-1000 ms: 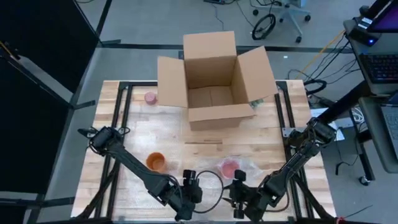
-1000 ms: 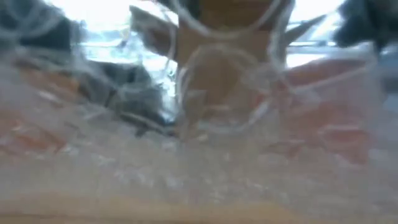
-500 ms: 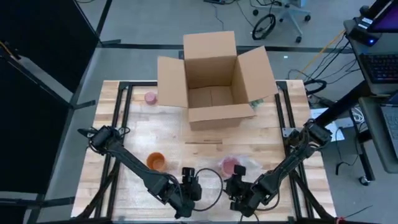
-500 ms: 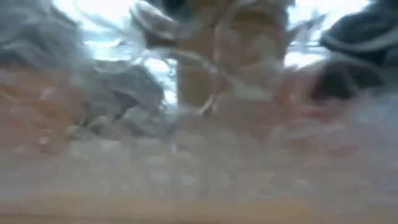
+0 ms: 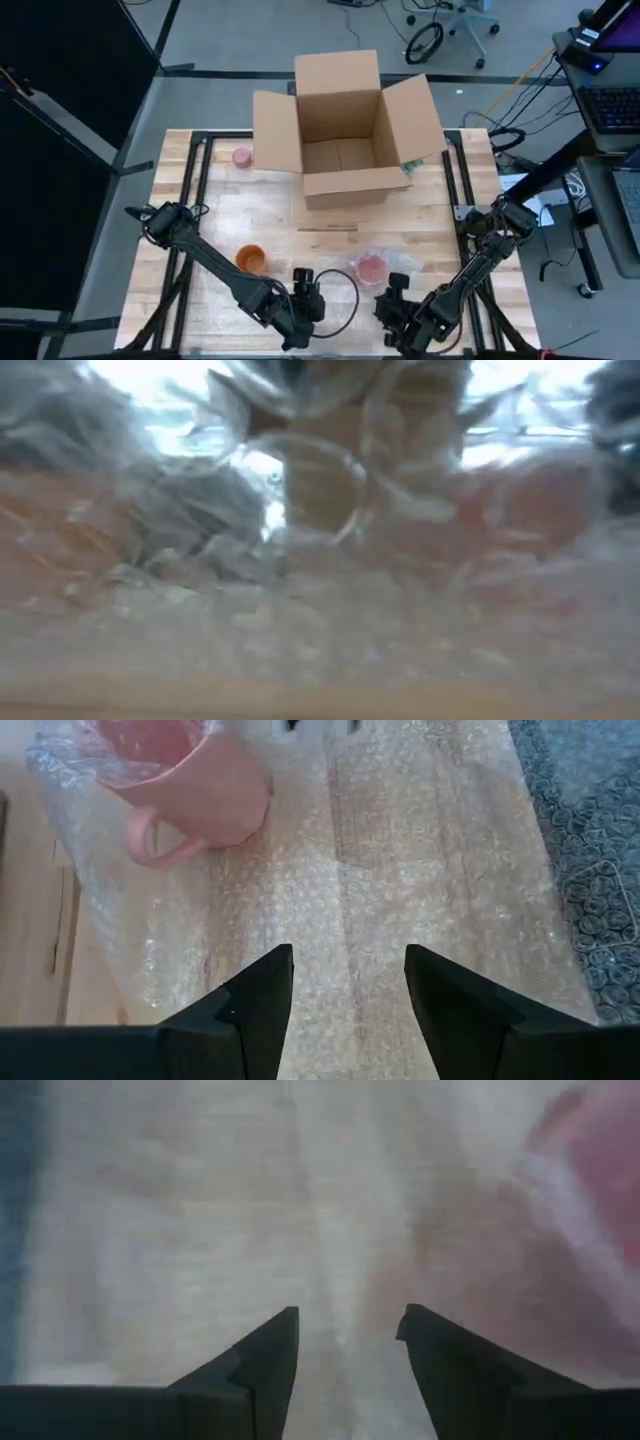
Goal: Wrap mug
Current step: Wrap the pink cup with the bubble wrap
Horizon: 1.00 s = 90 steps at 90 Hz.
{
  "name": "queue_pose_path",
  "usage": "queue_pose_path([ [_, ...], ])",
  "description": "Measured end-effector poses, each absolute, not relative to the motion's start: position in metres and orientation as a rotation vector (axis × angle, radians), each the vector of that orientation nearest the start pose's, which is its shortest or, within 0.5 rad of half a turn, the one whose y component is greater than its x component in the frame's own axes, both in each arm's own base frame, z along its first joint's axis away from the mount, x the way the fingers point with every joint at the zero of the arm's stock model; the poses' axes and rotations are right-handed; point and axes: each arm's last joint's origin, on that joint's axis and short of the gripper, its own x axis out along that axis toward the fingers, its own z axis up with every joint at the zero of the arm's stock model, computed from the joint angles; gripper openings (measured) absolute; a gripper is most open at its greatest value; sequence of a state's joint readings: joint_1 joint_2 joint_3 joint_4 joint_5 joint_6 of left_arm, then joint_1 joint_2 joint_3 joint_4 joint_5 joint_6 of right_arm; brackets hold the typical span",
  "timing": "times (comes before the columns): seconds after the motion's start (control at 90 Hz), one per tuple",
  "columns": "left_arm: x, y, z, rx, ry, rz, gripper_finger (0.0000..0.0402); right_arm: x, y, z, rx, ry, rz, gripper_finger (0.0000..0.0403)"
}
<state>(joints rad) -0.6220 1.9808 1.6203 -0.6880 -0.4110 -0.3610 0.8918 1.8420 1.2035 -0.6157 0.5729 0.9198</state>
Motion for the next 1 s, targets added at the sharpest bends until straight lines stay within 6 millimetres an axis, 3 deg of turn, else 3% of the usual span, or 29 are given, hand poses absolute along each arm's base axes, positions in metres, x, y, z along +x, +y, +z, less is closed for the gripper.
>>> queue_pose_path([
  [0.267, 0.350, -0.237, 0.234, 0.168, 0.924, -0.016, 0.0183, 0.204, 0.289, 0.177, 0.146, 0.973, -0.140, 0.0169],
  [0.4, 0.350, -0.237, 0.234, 0.161, 0.924, -0.014, 0.0183, 0.178, 0.292, 0.171, 0.237, 0.990, -0.268, 0.0169],
  [0.522, 0.350, -0.237, 0.234, 0.162, 0.924, -0.014, 0.0183, 0.164, 0.291, 0.171, 0.248, 0.881, -0.372, 0.0169],
  [0.756, 0.352, -0.235, 0.234, 0.159, 0.917, -0.012, 0.0183, 0.190, 0.287, 0.144, 0.034, 0.866, -0.367, 0.0169],
  [1.0, 0.353, -0.236, 0.234, 0.158, 0.910, -0.017, 0.0183, 0.211, 0.281, 0.124, -0.005, 0.988, -0.340, 0.0162],
])
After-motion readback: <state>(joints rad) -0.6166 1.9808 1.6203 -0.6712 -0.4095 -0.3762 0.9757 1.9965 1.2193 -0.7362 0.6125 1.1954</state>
